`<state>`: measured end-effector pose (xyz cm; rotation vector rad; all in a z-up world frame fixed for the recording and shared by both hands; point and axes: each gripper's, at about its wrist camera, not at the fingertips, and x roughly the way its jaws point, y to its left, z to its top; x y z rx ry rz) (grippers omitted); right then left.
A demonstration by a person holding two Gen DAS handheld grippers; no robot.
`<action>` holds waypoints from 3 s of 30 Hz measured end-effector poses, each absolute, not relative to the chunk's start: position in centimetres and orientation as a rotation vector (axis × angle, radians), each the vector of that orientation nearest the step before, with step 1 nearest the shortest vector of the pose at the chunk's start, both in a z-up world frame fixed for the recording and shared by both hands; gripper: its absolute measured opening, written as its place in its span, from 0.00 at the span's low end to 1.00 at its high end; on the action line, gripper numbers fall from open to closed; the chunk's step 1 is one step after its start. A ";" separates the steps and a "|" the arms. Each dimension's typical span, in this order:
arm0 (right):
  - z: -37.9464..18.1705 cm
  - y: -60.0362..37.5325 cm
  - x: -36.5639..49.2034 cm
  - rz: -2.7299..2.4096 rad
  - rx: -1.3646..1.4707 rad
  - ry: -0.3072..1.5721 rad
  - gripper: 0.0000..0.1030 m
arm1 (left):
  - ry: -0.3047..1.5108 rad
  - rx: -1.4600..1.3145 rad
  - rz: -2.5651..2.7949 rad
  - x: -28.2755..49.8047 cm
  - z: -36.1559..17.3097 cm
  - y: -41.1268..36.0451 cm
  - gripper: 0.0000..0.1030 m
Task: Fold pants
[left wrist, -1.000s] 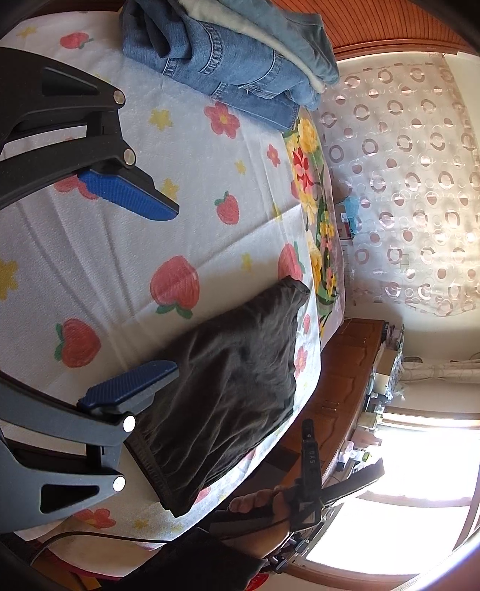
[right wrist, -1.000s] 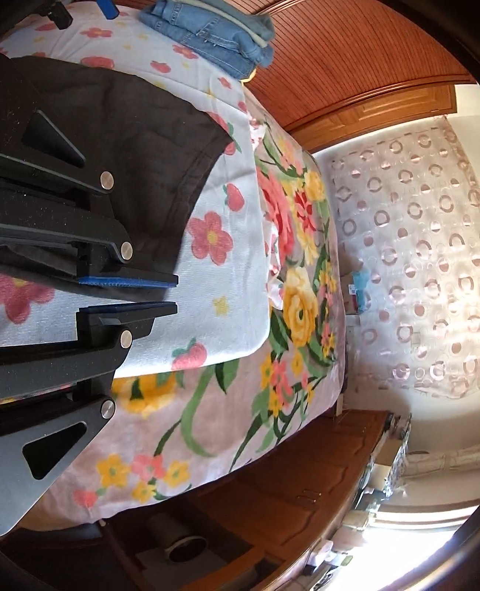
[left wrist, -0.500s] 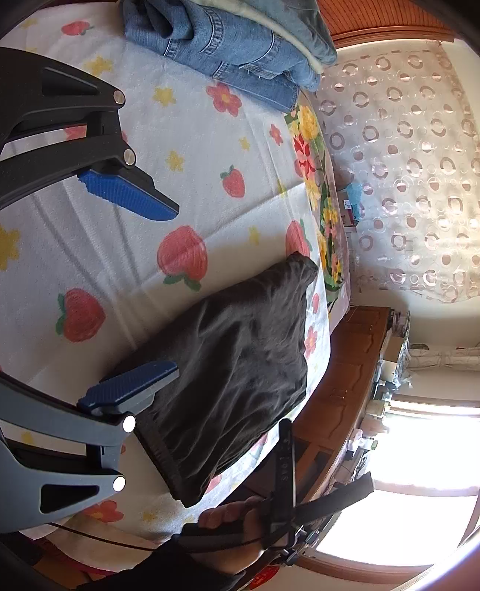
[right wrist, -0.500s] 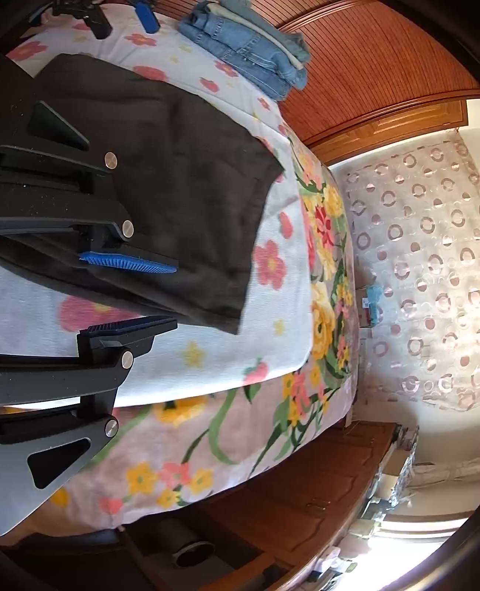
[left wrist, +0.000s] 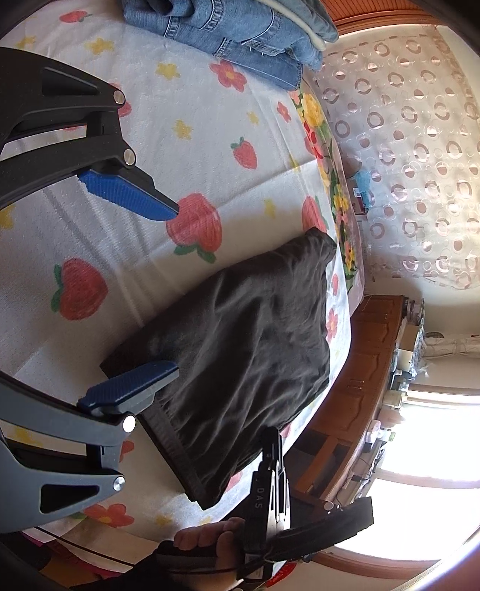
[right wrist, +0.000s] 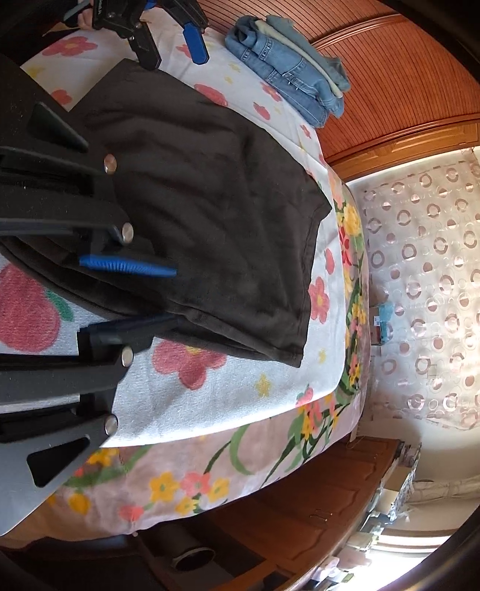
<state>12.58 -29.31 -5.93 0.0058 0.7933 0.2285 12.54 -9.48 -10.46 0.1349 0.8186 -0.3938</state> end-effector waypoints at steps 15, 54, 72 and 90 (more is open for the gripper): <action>-5.5 -29.2 8.9 0.196 -0.006 0.729 0.16 | 0.876 0.131 -0.399 13.1 -12.1 -9.6 0.77; -7.4 -28.1 2.0 0.235 0.121 0.752 0.14 | 0.873 0.147 -0.388 13.0 -12.3 -9.7 0.79; -7.7 -27.7 1.8 0.239 0.133 0.732 0.14 | 0.921 0.080 -0.493 11.7 -11.2 -9.6 0.45; -7.8 -27.4 2.0 0.237 0.106 0.728 0.14 | 0.892 0.124 -0.531 11.1 -11.2 -11.6 0.07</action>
